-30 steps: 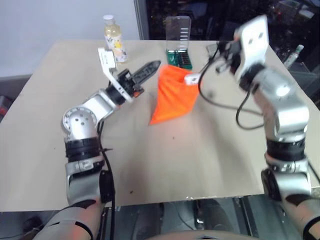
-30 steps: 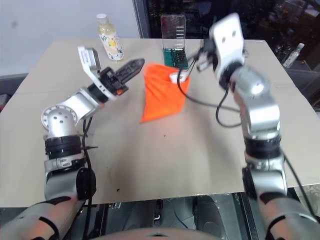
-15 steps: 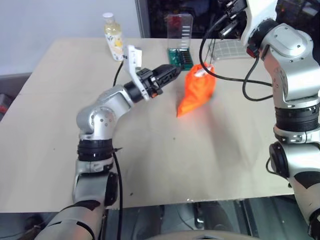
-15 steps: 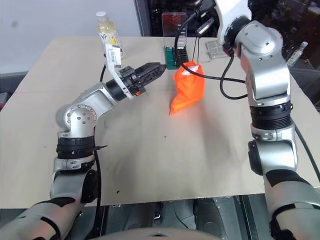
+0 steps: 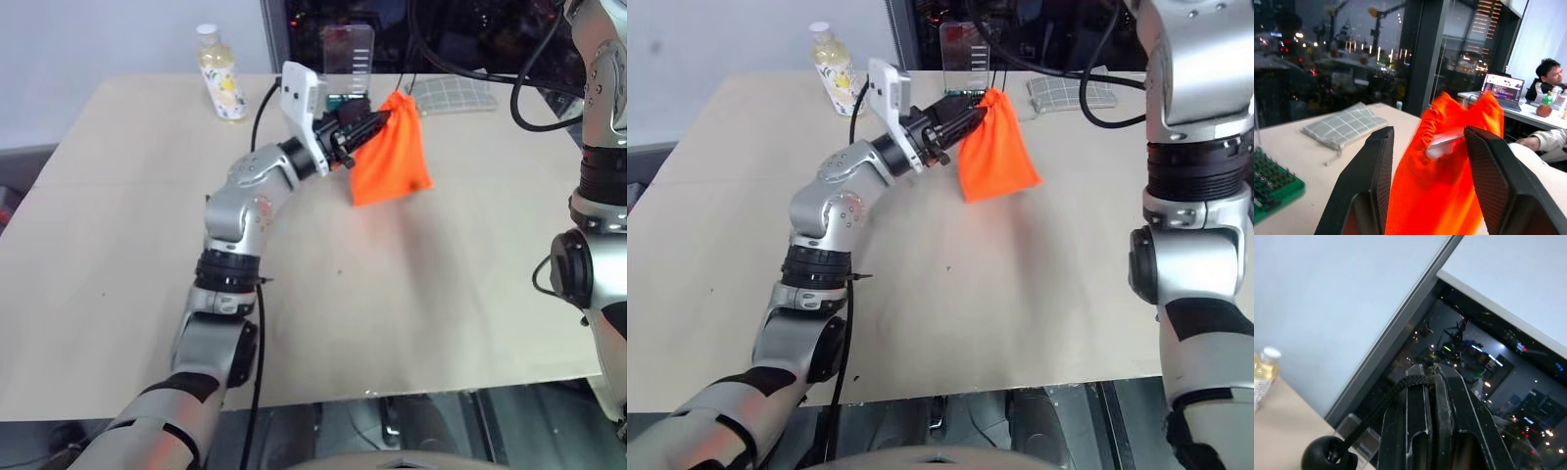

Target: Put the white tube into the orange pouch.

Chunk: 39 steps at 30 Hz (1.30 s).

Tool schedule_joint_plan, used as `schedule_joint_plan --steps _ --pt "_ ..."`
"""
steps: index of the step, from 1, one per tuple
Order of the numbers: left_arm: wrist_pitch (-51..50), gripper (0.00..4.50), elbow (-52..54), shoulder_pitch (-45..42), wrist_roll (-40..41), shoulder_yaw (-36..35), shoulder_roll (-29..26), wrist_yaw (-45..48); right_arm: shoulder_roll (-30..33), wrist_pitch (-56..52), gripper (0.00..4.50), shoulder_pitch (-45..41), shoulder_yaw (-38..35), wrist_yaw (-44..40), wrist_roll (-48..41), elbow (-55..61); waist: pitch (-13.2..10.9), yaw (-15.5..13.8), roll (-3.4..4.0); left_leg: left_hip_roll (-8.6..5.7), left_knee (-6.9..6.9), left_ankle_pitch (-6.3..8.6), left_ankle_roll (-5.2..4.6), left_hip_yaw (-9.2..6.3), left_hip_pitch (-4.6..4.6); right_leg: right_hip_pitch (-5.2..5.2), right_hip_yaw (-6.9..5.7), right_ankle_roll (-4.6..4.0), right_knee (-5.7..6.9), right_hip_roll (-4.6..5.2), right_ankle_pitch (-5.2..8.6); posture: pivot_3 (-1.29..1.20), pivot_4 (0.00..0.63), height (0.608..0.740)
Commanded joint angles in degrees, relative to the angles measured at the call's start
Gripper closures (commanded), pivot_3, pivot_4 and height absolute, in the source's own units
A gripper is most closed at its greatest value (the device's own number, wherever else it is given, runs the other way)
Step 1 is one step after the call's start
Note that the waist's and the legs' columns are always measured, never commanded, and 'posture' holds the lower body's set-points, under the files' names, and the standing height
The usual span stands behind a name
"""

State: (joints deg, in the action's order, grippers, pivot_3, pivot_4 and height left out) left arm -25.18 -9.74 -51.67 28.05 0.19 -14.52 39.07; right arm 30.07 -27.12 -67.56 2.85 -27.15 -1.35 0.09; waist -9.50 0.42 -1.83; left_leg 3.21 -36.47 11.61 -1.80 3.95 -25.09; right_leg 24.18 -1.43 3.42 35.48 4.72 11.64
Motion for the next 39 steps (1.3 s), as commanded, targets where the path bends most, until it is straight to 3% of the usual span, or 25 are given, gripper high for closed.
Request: schedule_joint_plan --steps 1,10,27,32,35,39 --pt "0.1 2.19 2.4 -0.6 0.4 0.9 -1.2 4.5 1.9 -3.8 4.5 8.0 0.6 -1.0 0.9 11.3 -0.1 -0.1 0.07 -0.07 -0.03 0.0 0.0 0.04 -0.04 0.03 0.03 0.01 0.01 0.08 -0.01 0.0 0.15 0.74" --pt "2.0 2.19 2.5 -4.4 -0.1 2.7 -0.9 12.3 4.2 -12.0 4.5 14.3 1.6 -2.0 1.0 24.6 -0.2 -0.1 0.32 -0.01 -0.49 -0.07 0.09 -0.13 -0.58 0.55 -0.02 0.02 0.29 -0.03 0.0 0.0 0.15 0.74" --pt "9.2 2.19 -8.7 -12.3 -3.3 3.5 7.3 14.1 6.6 -16.8 4.5 16.6 2.5 -2.9 2.3 31.6 -0.2 -0.9 0.31 -0.03 -0.73 0.03 -0.07 -0.17 -0.61 0.48 -0.01 0.02 0.32 -0.03 -0.01 0.0 0.15 0.74" --pt "10.3 4.27 -10.2 -12.3 -4.6 4.3 8.0 14.7 6.2 -18.0 4.5 16.4 2.0 -2.6 2.3 32.4 -0.2 -1.1 0.31 -0.03 -0.73 0.03 -0.07 -0.17 -0.62 0.48 -0.02 0.02 0.31 -0.03 -0.01 0.0 0.15 0.74" --pt "11.9 4.27 -12.5 -12.6 -5.5 4.2 9.2 14.0 5.0 -19.0 4.5 15.0 0.9 -2.1 1.4 32.6 -0.2 -1.1 0.31 -0.03 -0.74 0.03 -0.07 -0.17 -0.61 0.48 -0.02 0.02 0.32 -0.03 -0.01 0.0 0.15 0.74" --pt "18.3 4.27 -23.4 -12.8 -10.1 4.9 11.2 12.1 1.2 -21.1 4.5 8.5 -4.0 -0.2 -2.1 31.3 -0.2 -1.1 0.31 -0.03 -0.77 0.03 -0.07 -0.16 -0.61 0.48 -0.02 0.02 0.36 -0.03 -0.01 0.0 0.15 0.74"
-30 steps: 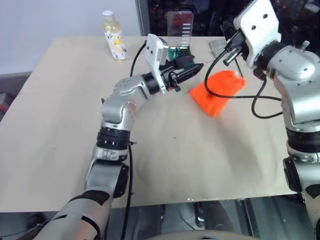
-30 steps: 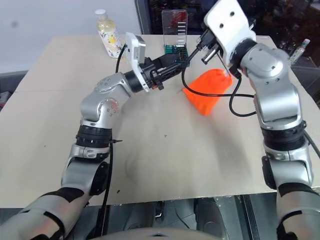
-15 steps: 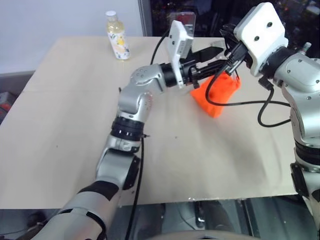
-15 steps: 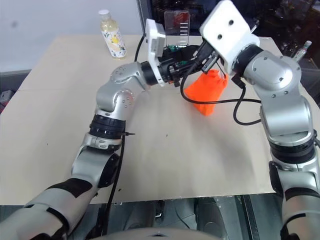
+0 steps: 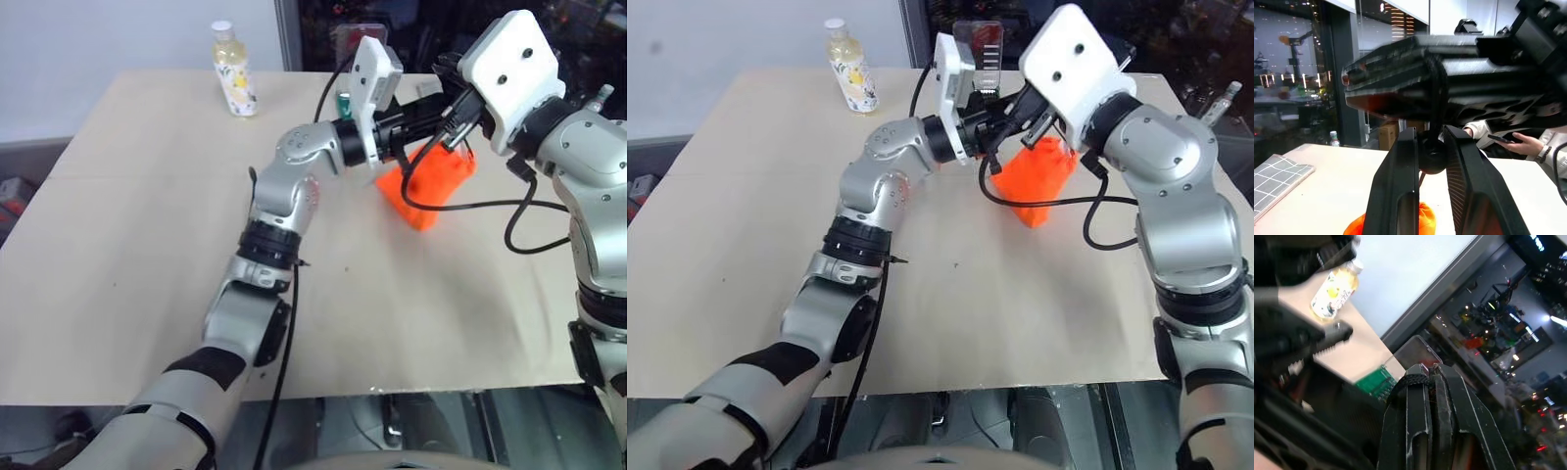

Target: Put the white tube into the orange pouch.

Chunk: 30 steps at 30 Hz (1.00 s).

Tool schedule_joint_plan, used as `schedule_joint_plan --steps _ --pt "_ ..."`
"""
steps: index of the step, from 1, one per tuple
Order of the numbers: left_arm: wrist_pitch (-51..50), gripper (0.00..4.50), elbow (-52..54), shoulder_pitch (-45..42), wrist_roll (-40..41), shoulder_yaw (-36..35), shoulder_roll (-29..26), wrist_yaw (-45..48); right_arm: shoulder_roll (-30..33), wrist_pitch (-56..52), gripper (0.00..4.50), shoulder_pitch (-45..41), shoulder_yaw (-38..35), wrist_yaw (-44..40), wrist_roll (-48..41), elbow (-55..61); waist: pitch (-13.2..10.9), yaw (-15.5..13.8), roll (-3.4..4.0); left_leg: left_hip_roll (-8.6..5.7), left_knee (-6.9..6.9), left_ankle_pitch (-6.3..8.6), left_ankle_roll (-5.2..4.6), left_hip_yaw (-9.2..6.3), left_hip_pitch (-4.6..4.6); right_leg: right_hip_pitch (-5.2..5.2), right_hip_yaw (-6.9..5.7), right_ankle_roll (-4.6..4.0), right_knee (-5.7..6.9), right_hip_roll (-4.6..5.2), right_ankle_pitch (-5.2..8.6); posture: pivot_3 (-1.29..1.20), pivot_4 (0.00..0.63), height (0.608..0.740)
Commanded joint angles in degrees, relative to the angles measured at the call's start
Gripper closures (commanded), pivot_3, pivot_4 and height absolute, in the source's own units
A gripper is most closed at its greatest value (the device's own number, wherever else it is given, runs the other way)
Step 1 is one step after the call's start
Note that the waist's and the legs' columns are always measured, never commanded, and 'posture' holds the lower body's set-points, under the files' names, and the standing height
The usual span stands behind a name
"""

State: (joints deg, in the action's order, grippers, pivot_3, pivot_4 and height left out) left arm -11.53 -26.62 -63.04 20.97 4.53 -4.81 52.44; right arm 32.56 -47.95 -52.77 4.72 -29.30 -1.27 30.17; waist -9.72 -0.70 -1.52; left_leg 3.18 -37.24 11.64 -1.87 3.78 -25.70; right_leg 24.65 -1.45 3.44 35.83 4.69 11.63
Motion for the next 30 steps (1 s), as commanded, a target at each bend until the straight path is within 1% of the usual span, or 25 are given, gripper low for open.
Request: schedule_joint_plan --steps 1,7,9,13,14,17,21,24,26,28,30 --pt "6.3 4.27 -9.4 -1.7 -4.0 0.6 2.0 -1.6 -1.8 -0.4 4.5 -7.9 -6.8 2.3 -2.7 0.6 0.0 0.0 0.0 0.0 0.0 0.0 0.0 0.0 0.0 0.0 -0.01 0.0 0.01 0.0 0.0 0.0 0.15 0.74" --pt "17.5 4.27 -30.3 -5.7 -10.4 0.8 6.1 -6.2 -2.2 1.4 4.5 -16.8 -10.2 4.0 -4.9 -5.5 0.0 -0.1 -0.01 -0.04 -0.01 0.01 -0.02 -0.02 -0.06 0.0 -0.06 0.0 -0.02 0.03 0.0 0.0 0.15 0.74" --pt "19.2 4.27 -34.3 -6.4 -11.7 0.7 7.0 -7.7 -1.7 2.8 4.5 -19.1 -10.7 4.6 -5.1 -8.0 0.0 -0.1 -0.02 -0.05 0.01 0.02 -0.04 -0.01 -0.07 0.0 -0.06 0.0 -0.05 0.04 0.0 0.0 0.15 0.74" --pt "19.5 4.27 -37.6 -8.2 -11.8 -1.4 6.9 -10.6 0.0 6.2 4.5 -22.3 -11.3 5.6 -4.5 -13.3 0.0 0.0 -0.01 -0.04 0.07 0.04 -0.06 -0.01 -0.08 0.03 -0.06 0.0 -0.05 0.03 0.0 0.0 0.15 0.74" --pt "19.6 4.27 -38.5 -9.5 -12.0 -2.2 5.9 -11.8 0.6 7.9 4.5 -23.2 -11.3 5.8 -4.1 -15.2 0.0 0.0 -0.01 -0.03 0.08 0.04 -0.06 -0.01 -0.1 0.06 -0.06 0.0 -0.04 0.03 0.0 0.0 0.15 0.74" --pt "19.9 4.27 -40.9 -14.8 -12.8 -4.4 0.1 -14.2 2.2 13.8 4.5 -26.3 -11.3 7.2 -2.6 -21.6 0.0 0.6 0.01 -0.02 0.1 0.04 -0.06 0.01 -0.13 0.15 -0.03 0.0 -0.01 0.02 -0.01 0.0 0.15 0.74" --pt "20.5 4.27 -40.9 -18.5 -13.0 -6.0 -6.4 -11.4 2.6 17.5 4.5 -28.4 -12.7 9.7 -2.8 -24.8 0.0 1.2 0.02 -0.01 0.24 0.04 -0.06 0.0 -0.12 0.17 -0.04 0.0 -0.02 0.02 0.0 0.0 0.15 0.74" --pt "20.1 4.27 -38.5 -19.3 -13.0 -6.2 -10.5 -6.9 3.0 18.6 4.5 -28.5 -13.5 11.1 -2.9 -25.3 0.0 1.2 0.02 -0.02 0.33 0.02 -0.02 0.04 -0.17 0.17 -0.04 0.01 0.0 0.03 0.0 0.0 0.15 0.74" --pt "19.0 4.27 -35.3 -19.3 -12.9 -5.6 -12.9 -1.9 3.2 18.2 4.5 -27.7 -14.2 11.9 -3.3 -24.5 0.0 1.2 0.02 -0.03 0.33 -0.08 0.15 0.1 -0.24 0.19 -0.05 0.01 -0.05 0.06 0.0 0.0 0.15 0.74" --pt "18.8 4.27 -32.0 -18.6 -14.5 -3.3 -14.4 2.1 3.1 15.7 4.5 -25.2 -15.9 12.8 -4.4 -22.0 0.0 1.1 0.02 -0.03 0.33 -0.09 0.15 0.1 -0.33 0.26 -0.05 0.01 -0.06 0.06 0.0 0.0 0.15 0.74" --pt "18.0 4.27 -28.1 -16.4 -16.1 -0.3 -14.3 5.0 3.5 13.1 4.5 -20.6 -17.3 13.4 -4.7 -18.5 0.0 0.5 0.02 -0.04 0.34 -0.09 0.16 0.07 -0.34 0.24 -0.11 0.02 -0.08 0.07 0.0 0.0 0.15 0.74"
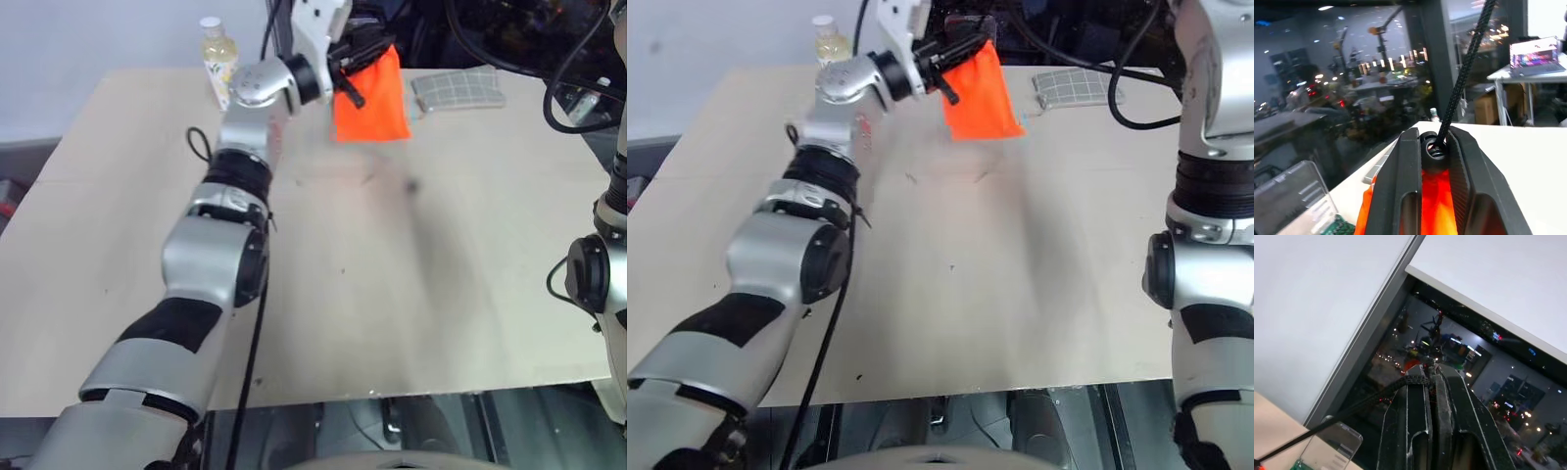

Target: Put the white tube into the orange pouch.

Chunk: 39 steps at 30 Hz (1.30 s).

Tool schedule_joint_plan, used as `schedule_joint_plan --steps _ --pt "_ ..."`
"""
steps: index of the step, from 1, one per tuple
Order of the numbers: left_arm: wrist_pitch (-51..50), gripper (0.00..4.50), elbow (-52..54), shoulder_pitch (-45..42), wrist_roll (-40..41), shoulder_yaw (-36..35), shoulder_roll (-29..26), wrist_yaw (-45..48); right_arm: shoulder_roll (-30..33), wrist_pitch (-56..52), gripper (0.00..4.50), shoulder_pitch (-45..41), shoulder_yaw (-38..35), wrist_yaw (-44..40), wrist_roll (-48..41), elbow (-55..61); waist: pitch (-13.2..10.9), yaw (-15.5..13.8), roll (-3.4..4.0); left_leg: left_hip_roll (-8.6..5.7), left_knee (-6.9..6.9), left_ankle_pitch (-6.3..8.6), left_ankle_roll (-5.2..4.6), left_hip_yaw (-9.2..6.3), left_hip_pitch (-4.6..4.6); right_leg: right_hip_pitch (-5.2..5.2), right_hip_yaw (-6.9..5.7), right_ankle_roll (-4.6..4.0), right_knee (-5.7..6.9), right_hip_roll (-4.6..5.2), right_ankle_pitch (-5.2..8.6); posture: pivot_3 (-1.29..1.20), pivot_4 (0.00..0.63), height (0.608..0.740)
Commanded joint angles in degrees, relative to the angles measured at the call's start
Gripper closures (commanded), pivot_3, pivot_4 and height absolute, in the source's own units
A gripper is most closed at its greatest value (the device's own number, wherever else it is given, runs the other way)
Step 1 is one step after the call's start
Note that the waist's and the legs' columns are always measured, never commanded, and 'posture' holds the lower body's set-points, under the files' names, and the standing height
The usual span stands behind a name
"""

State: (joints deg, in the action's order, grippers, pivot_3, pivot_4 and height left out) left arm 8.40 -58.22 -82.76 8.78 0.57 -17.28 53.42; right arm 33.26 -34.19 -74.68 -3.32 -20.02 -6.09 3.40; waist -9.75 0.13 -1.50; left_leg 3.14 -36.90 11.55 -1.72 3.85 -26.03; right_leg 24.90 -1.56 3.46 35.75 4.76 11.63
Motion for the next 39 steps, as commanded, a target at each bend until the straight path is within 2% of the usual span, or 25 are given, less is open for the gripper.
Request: schedule_joint_plan --steps 1,5,8,11,14,17,19,20,21,23,25,27,30,33,35,39 --pt "-3.3 4.27 6.7 5.8 -4.2 5.4 -1.0 5.6 3.4 -2.1 4.5 5.1 -9.9 4.2 0.5 10.7 0.0 -0.7 -0.01 0.0 0.0 0.0 0.0 0.01 0.0 -0.01 0.01 0.0 0.0 0.01 0.0 0.0 0.15 0.74" --pt "-9.7 4.27 18.5 18.3 -5.6 13.1 3.6 8.2 2.0 -9.8 4.5 20.7 -14.8 6.2 0.1 20.8 0.1 -1.4 0.0 -0.01 -0.19 0.02 -0.03 0.01 0.09 -0.23 -0.04 0.0 0.05 0.03 0.0 0.0 0.15 0.74" --pt "-11.2 4.27 18.1 21.7 -6.4 14.6 8.4 4.3 0.7 -13.3 4.5 29.3 -17.3 7.7 -0.3 25.6 0.1 -1.4 -0.01 -0.02 -0.52 0.04 -0.07 0.0 0.03 -0.23 -0.04 0.0 0.08 0.04 0.0 0.0 0.15 0.74" --pt "-6.0 4.27 9.5 20.5 -8.7 16.2 13.6 0.6 0.0 -14.6 4.5 37.1 -19.1 8.2 -0.2 28.2 0.1 -0.9 0.0 -0.02 -0.54 0.18 -0.32 0.01 0.21 -0.26 0.03 0.02 0.11 0.02 0.0 0.0 0.15 0.74" --pt "-1.1 4.27 2.9 18.8 -10.5 16.4 16.6 -2.0 -0.3 -14.7 4.5 41.9 -19.9 8.2 -0.5 29.6 0.1 -0.6 0.07 0.04 -0.49 0.18 -0.33 -0.05 0.4 -0.37 0.06 0.02 0.14 -0.09 0.0 0.0 0.15 0.74" --pt "1.1 4.27 -0.2 18.9 -10.1 15.1 17.1 -0.3 -0.2 -15.2 4.5 48.3 -19.0 6.6 -1.0 31.3 0.2 -0.7 0.08 0.04 -0.45 0.18 -0.34 -0.11 0.41 -0.36 0.09 0.0 0.15 -0.13 0.0 0.0 0.15 0.74" --pt "0.6 3.25 1.2 20.2 -8.4 13.2 16.3 1.0 -1.1 -15.7 4.5 52.9 -18.2 4.6 -3.2 32.6 0.2 -0.6 0.11 0.05 -0.45 0.18 -0.33 -0.1 0.39 -0.37 0.1 0.0 0.13 -0.13 0.0 0.0 0.15 0.74" --pt "0.5 2.96 2.6 21.1 -7.8 12.6 15.7 1.7 -1.2 -15.3 4.5 55.5 -17.6 3.2 -4.1 32.8 0.2 -0.6 0.11 0.04 -0.45 0.18 -0.33 -0.08 0.38 -0.36 0.13 0.0 0.11 -0.13 0.0 0.0 0.15 0.74" --pt "0.2 2.38 5.3 22.7 -6.8 11.9 14.9 2.6 -1.6 -13.0 4.18 58.5 -17.2 2.2 -4.3 32.4 0.2 -0.7 0.12 0.05 -0.46 0.18 -0.33 -0.09 0.38 -0.37 0.13 0.0 0.11 -0.12 0.0 0.0 0.15 0.74" --pt "-2.2 1.49 12.9 26.7 -4.4 10.1 12.9 4.1 -2.2 -7.8 3.48 64.8 -16.6 0.3 -4.0 30.4 0.2 -0.8 0.14 0.05 -0.44 0.18 -0.33 -0.11 0.36 -0.36 0.11 0.0 0.1 -0.12 0.0 0.0 0.15 0.74" --pt "-5.8 0.53 22.3 31.4 -1.8 8.6 10.4 5.2 -1.6 -2.9 2.43 70.5 -15.8 -1.7 -2.9 28.5 0.2 -0.9 0.14 0.05 -0.42 0.19 -0.33 -0.12 0.34 -0.36 0.09 0.01 0.09 -0.11 0.01 0.0 0.15 0.74" --pt "-10.4 0.52 33.0 37.2 1.0 6.8 6.4 5.9 -1.3 1.4 1.39 76.0 -16.1 -4.5 -3.4 27.6 0.3 -0.9 0.16 0.03 -0.45 0.18 -0.33 -0.09 0.35 -0.36 0.11 0.01 0.1 -0.07 0.0 0.0 0.15 0.74" --pt "-16.8 0.52 45.4 45.4 4.0 3.3 0.3 4.6 -0.7 6.0 0.2 83.3 -18.9 -9.8 -6.3 28.7 0.3 -0.8 0.21 0.04 -0.49 0.18 -0.33 -0.1 0.42 -0.44 0.11 0.01 0.12 -0.06 0.0 0.0 0.15 0.74" --pt "-20.2 0.52 54.6 54.9 6.2 -0.9 -6.3 3.8 -0.4 7.8 0.2 89.8 -23.2 -14.6 -10.7 31.7 0.3 -0.5 0.28 0.1 -0.45 0.19 -0.32 -0.11 0.76 -0.73 0.1 0.0 0.1 -0.08 0.02 0.0 0.15 0.74" --pt "-21.9 0.52 58.7 59.0 8.0 -2.5 -9.1 4.2 0.1 9.3 0.2 93.4 -25.0 -17.1 -12.0 32.7 0.4 -0.6 0.28 0.12 -0.35 0.21 -0.31 -0.11 1.35 -1.27 0.07 -0.2 0.06 -0.08 0.18 0.0 0.15 0.74" --pt "-24.5 0.52 64.5 66.9 11.5 -7.1 -14.8 4.9 0.5 10.9 0.2 100.3 -29.5 -21.9 -16.2 34.7 0.5 -1.0 0.19 0.15 -0.4 0.34 -0.06 -0.13 1.4 -1.31 -0.06 -0.04 0.04 0.12 0.29 0.0 0.15 0.74"
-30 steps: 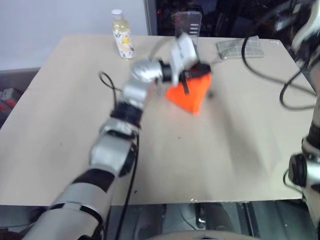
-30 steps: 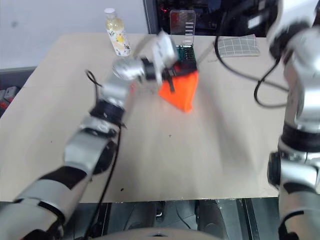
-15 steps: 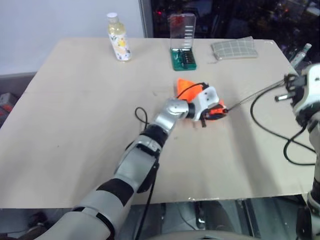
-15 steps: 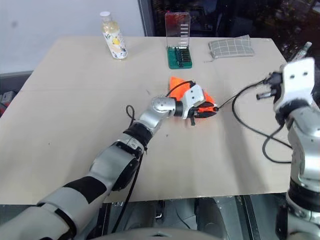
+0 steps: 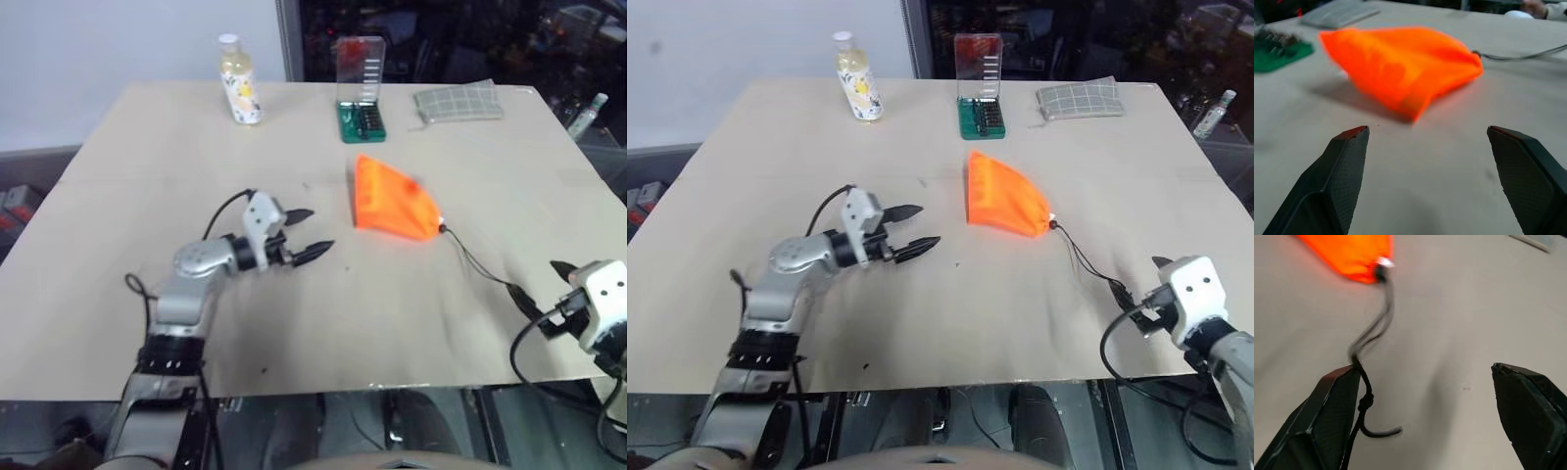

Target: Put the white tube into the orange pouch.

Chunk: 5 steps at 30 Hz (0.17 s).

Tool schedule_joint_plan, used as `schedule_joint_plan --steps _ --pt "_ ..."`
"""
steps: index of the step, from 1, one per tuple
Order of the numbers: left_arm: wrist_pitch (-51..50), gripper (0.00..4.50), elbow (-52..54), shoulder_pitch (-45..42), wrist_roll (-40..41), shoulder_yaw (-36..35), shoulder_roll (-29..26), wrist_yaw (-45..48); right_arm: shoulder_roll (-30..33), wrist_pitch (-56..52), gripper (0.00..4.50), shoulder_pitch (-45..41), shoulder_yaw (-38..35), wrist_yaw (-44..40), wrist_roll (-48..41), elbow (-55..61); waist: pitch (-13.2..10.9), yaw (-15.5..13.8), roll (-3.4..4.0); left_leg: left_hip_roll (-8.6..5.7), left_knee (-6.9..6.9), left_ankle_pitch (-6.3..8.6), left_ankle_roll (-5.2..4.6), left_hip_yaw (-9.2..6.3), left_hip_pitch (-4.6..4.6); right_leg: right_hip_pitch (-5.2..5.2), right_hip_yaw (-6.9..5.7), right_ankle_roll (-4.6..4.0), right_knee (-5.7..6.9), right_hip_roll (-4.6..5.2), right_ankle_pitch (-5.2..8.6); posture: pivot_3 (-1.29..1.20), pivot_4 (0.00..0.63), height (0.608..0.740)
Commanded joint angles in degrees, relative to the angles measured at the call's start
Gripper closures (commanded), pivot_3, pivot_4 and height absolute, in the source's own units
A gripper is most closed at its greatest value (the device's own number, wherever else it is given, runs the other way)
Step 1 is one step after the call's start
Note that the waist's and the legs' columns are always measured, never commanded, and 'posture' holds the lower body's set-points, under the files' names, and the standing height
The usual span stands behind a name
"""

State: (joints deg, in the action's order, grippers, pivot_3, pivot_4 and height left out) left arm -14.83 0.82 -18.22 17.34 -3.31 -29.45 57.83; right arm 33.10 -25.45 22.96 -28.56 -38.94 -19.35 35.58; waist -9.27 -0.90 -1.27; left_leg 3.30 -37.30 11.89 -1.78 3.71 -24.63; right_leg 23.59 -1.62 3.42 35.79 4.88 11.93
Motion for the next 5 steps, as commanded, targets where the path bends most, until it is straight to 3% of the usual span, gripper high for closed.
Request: schedule_joint_plan --steps 1,5 --pt "-2.5 0.52 6.6 4.2 3.9 -4.5 -3.8 0.3 1.0 3.0 0.2 4.6 -5.0 -4.6 -3.4 2.8 0.1 0.0 -0.05 0.0 -0.01 0.01 0.02 0.01 0.0 0.01 0.0 0.0 0.0 0.04 0.0 0.0 0.15 0.74" --pt "-6.6 0.52 9.4 10.3 7.6 -9.7 -8.4 0.1 1.7 5.9 0.2 9.0 -6.7 -7.0 -2.6 1.3 0.4 0.2 -0.1 -0.01 -0.02 0.02 0.03 -0.02 0.01 0.05 0.05 0.01 -0.01 0.14 0.01 0.0 0.15 0.74"
